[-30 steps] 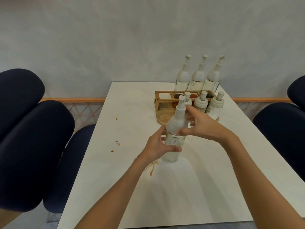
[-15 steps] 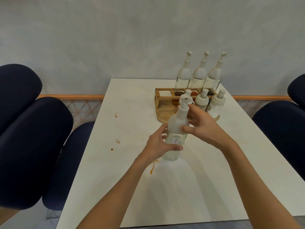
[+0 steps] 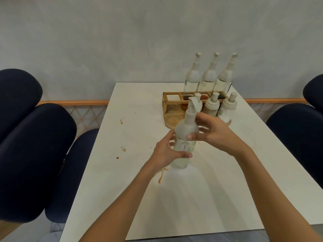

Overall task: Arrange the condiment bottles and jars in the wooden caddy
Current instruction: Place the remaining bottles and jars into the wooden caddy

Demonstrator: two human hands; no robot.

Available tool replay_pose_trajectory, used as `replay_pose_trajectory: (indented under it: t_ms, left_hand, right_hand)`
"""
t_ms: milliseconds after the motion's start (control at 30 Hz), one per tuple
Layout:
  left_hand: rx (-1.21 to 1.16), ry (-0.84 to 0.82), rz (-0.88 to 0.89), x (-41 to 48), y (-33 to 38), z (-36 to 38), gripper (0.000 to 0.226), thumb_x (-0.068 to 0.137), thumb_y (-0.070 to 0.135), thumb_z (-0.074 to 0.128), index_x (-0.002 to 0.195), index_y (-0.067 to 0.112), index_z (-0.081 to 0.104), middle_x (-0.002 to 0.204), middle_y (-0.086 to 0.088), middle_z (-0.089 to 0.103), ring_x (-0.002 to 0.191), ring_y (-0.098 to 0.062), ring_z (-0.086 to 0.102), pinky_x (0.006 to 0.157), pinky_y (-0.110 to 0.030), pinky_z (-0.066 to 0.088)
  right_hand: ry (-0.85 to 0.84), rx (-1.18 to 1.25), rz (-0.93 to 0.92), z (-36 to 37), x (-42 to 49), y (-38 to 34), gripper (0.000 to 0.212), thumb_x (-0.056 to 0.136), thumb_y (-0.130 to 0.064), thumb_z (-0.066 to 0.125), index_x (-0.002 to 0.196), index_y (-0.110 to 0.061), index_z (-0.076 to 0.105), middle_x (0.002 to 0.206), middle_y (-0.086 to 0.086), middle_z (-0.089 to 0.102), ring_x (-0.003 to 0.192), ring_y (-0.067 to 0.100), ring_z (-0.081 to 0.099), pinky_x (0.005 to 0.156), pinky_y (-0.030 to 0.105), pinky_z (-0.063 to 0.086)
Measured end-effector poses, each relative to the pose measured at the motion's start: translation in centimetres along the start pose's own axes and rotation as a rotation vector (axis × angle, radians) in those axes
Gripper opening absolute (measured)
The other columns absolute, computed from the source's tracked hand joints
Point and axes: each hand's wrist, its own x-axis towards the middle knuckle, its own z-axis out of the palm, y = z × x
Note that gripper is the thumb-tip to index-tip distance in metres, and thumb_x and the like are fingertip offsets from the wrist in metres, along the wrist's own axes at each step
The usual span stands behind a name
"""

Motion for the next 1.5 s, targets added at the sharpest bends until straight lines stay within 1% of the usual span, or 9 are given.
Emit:
replay_pose_trajectory:
  t_ms: [133,267,467,633,733,900,1133,1333,1500]
  left_hand:
    - [-0.011,-0.011,0.008,0.0,-0.1,-0.1,0.084,0.06,0.036,0.091,0.131,0.036,0.046,0.128,0.011,0.055,0.114,-0.011,0.052,0.09,-0.03,0.046]
    - [-0.01,-0.005,0.005,0.0,-0.1,0.0,0.086,0.06,0.035,0.092,0.132,0.036,0.046,0.131,0.01,0.055,0.114,-0.01,0.051,0.092,-0.031,0.046]
    - [-0.014,-0.018,0.018,-0.1,-0.3,-0.2,0.086,0.061,0.033,0.091,0.135,0.034,0.046,0.133,0.008,0.056,0.119,-0.013,0.052,0.096,-0.034,0.048]
    - [-0.013,-0.056,0.014,-0.1,-0.2,-0.5,0.09,0.062,0.03,0.092,0.138,0.034,0.044,0.135,0.008,0.055,0.121,-0.013,0.051,0.095,-0.032,0.048]
    - [-0.01,-0.069,0.015,0.0,-0.2,-0.6,0.091,0.06,0.032,0.092,0.137,0.035,0.045,0.135,0.008,0.055,0.125,-0.016,0.051,0.1,-0.039,0.049]
    - [-0.013,-0.033,0.038,-0.2,-0.6,-0.2,0.084,0.062,0.034,0.091,0.133,0.038,0.046,0.13,0.013,0.058,0.122,-0.012,0.053,0.098,-0.035,0.049]
    - [0.012,0.044,0.074,-0.5,-1.2,1.1,0.081,0.062,0.048,0.085,0.131,0.044,0.043,0.118,0.012,0.064,0.114,-0.014,0.058,0.097,-0.044,0.051]
    - [0.036,0.124,0.111,-1.2,-1.1,1.8,0.078,0.073,0.04,0.081,0.138,0.041,0.038,0.107,0.02,0.061,0.098,-0.006,0.059,0.086,-0.025,0.048]
    - [0.045,0.142,0.111,-1.3,-1.0,1.8,0.074,0.071,0.041,0.082,0.133,0.04,0.041,0.107,0.018,0.064,0.101,-0.009,0.062,0.086,-0.032,0.053]
  right_hand:
    - [0.093,-0.164,0.036,0.2,0.4,0.8,0.055,0.072,-0.038,0.082,0.118,-0.035,0.054,0.113,-0.01,0.053,0.1,0.004,0.057,0.082,0.016,0.047]
    - [-0.022,-0.012,0.027,0.3,0.2,1.0,0.062,0.077,-0.027,0.08,0.133,-0.026,0.052,0.125,-0.013,0.061,0.115,0.006,0.059,0.097,0.027,0.05]
    - [0.11,-0.012,-0.042,1.8,0.1,1.3,0.053,0.078,-0.025,0.08,0.123,-0.029,0.052,0.116,-0.011,0.063,0.109,0.005,0.059,0.088,0.018,0.05]
    - [0.029,-0.117,-0.015,1.1,0.3,1.1,0.064,0.071,-0.044,0.081,0.125,-0.03,0.051,0.119,-0.01,0.063,0.111,0.011,0.06,0.096,0.035,0.052]
    - [0.003,-0.099,0.005,1.3,0.4,1.5,0.067,0.068,-0.043,0.084,0.126,-0.03,0.053,0.117,-0.011,0.064,0.11,0.012,0.06,0.096,0.041,0.052]
    - [0.152,0.004,-0.034,2.9,0.0,2.1,0.057,0.073,-0.029,0.084,0.122,-0.021,0.056,0.111,-0.003,0.066,0.104,0.012,0.063,0.089,0.04,0.055]
    - [0.279,0.005,-0.061,4.2,-0.3,2.3,0.052,0.076,-0.03,0.081,0.119,-0.026,0.052,0.108,-0.003,0.066,0.1,0.015,0.064,0.084,0.043,0.055]
    - [0.325,-0.009,-0.068,5.1,-0.6,2.1,0.056,0.073,-0.038,0.077,0.12,-0.027,0.049,0.109,-0.007,0.064,0.101,0.014,0.062,0.083,0.033,0.056]
    - [0.309,0.001,-0.06,4.9,-0.6,2.0,0.059,0.075,-0.036,0.079,0.124,-0.023,0.05,0.11,-0.007,0.064,0.101,0.012,0.062,0.084,0.033,0.056]
